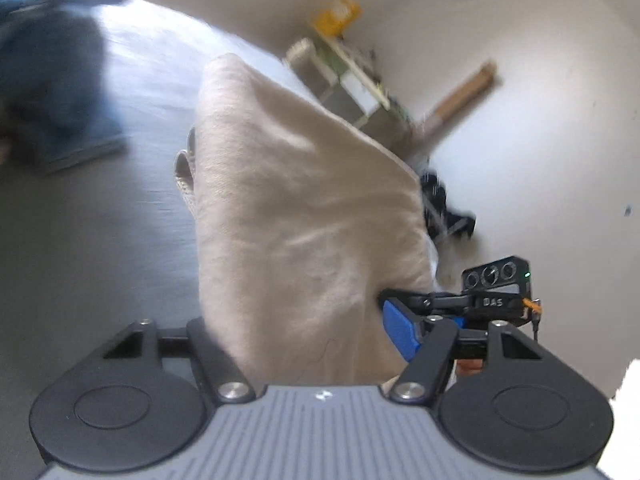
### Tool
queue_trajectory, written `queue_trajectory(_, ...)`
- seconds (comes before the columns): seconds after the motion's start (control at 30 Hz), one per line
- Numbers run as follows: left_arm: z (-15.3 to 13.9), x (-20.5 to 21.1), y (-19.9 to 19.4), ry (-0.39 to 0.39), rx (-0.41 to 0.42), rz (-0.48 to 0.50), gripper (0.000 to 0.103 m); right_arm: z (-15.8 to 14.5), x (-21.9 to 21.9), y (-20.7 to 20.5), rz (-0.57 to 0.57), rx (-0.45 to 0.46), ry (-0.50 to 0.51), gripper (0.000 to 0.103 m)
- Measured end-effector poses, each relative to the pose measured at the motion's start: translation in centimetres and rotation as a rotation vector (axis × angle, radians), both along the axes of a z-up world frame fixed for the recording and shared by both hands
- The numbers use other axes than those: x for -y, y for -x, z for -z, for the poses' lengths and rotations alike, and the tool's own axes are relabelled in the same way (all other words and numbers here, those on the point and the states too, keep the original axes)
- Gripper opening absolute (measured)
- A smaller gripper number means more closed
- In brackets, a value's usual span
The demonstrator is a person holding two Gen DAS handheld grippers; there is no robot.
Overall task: Fold clothes
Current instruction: 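Lift the folded trousers with both tools and carry them across the bed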
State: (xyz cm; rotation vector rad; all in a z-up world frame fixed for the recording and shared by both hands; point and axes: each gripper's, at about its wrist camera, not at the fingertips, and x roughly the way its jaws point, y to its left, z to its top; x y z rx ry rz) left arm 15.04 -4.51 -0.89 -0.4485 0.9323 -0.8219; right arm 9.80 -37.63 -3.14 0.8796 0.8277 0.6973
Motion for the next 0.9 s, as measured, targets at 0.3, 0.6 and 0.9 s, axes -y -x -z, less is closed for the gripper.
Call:
queue_trajectory(0.3, -1.3, 16.6, -6.8, -0.002, 0.005, 0.124, 0.068, -1.0, 13.7, 1.4, 0.192, 0.074, 0.011, 0.017)
queue_trajectory(0.6, 1.2, 30.3, -11.3, 0.063, -0.029, 0.279, 0.068, -0.7, 25.0, 4.8, 0.416, 0.072, 0.077, 0.017)
queue_trajectory(0.9, 2.5, 34.8, -11.3, 0.026, -0.041, 0.276, 0.068, 3.4, 32.6, 6.2, 0.564, 0.043, -0.025, 0.017)
